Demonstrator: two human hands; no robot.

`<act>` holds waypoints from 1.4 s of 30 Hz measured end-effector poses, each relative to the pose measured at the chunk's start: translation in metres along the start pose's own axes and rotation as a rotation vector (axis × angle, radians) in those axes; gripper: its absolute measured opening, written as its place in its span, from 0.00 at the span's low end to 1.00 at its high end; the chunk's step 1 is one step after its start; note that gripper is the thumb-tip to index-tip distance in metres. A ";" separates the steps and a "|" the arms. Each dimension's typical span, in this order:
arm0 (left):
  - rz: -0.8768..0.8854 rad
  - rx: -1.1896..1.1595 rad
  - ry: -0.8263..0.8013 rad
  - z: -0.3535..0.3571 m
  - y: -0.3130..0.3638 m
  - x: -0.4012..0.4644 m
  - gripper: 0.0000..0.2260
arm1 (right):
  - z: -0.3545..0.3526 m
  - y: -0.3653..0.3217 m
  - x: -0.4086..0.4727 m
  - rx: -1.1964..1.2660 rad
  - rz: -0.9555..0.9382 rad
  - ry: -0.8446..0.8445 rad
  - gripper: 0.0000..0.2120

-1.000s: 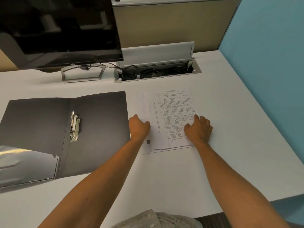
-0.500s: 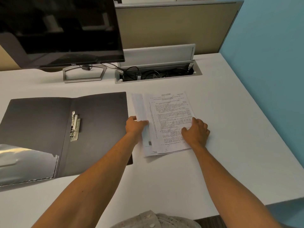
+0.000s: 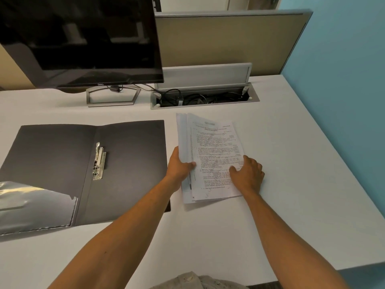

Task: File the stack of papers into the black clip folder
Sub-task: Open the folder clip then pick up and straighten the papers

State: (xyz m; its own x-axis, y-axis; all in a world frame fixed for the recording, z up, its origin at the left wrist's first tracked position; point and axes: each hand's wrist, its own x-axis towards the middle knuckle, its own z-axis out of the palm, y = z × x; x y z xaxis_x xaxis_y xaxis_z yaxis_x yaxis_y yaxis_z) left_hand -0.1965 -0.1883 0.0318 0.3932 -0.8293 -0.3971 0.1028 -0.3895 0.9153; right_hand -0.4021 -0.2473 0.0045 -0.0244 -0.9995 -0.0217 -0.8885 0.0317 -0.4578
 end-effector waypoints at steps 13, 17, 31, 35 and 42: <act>0.194 -0.160 -0.115 -0.110 0.025 -0.030 0.29 | -0.007 -0.051 -0.004 1.171 0.190 -0.502 0.19; 0.223 -0.145 -0.144 -0.144 0.025 -0.043 0.30 | -0.006 -0.076 -0.009 1.240 0.055 -0.632 0.19; 0.436 -0.078 0.135 -0.217 0.042 -0.056 0.23 | -0.017 -0.185 -0.043 1.108 -0.290 -0.407 0.17; 0.495 -0.056 0.183 -0.229 0.047 -0.055 0.23 | -0.023 -0.205 -0.050 1.097 -0.319 -0.355 0.19; 0.466 -0.025 0.185 -0.249 0.042 -0.055 0.25 | -0.016 -0.211 -0.058 0.993 -0.385 -0.378 0.24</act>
State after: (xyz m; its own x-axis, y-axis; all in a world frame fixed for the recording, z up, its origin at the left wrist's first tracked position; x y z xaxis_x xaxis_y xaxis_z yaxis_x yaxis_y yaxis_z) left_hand 0.0133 -0.0592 0.1096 0.5577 -0.8271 0.0707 -0.1009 0.0171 0.9948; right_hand -0.2204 -0.1961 0.1166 0.4619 -0.8830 0.0830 -0.0449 -0.1167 -0.9921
